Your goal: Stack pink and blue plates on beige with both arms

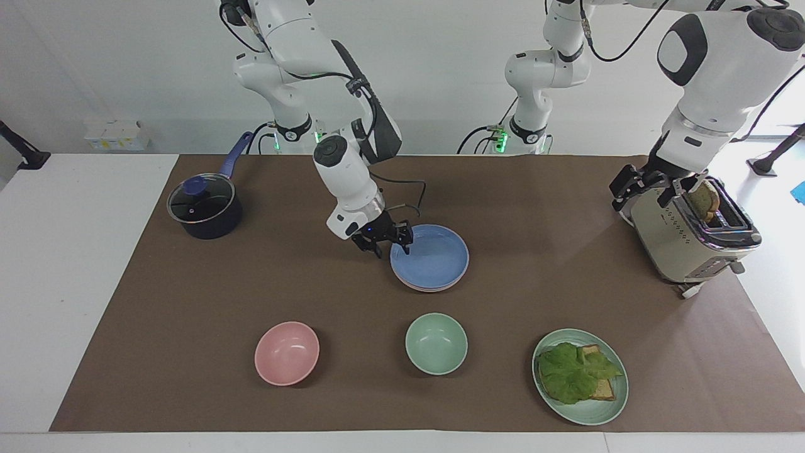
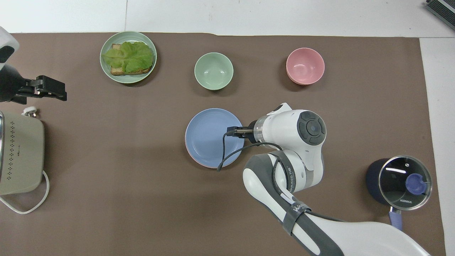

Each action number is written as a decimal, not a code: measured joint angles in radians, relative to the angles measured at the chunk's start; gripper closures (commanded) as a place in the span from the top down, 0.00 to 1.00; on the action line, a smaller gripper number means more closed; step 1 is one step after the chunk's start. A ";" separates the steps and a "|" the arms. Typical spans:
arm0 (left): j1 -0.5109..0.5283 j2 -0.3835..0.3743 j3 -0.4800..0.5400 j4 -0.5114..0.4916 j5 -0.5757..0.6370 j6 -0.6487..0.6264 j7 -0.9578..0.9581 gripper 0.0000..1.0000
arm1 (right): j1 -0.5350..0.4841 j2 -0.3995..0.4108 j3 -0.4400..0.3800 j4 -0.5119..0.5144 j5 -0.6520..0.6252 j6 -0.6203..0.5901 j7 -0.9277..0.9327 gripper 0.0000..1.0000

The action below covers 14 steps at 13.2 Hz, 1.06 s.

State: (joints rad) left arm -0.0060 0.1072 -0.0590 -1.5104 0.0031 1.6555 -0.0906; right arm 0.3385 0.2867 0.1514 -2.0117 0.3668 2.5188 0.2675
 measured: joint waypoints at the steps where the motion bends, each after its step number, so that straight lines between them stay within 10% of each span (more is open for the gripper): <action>1: 0.000 0.000 0.000 0.000 0.000 0.000 0.000 1.00 | -0.001 -0.002 -0.002 0.009 0.000 0.000 0.000 1.00; 6: 0.000 0.000 0.000 0.000 0.000 0.000 0.000 1.00 | -0.059 -0.084 -0.021 0.030 -0.002 -0.048 0.000 1.00; 14: 0.000 0.000 0.000 0.000 0.000 0.000 0.000 1.00 | -0.313 -0.295 -0.026 0.166 -0.250 -0.506 -0.003 1.00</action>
State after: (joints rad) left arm -0.0060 0.1072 -0.0590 -1.5104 0.0031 1.6555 -0.0906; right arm 0.0251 -0.0082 0.1253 -1.8460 0.1170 2.0131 0.2649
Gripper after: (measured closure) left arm 0.000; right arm 0.000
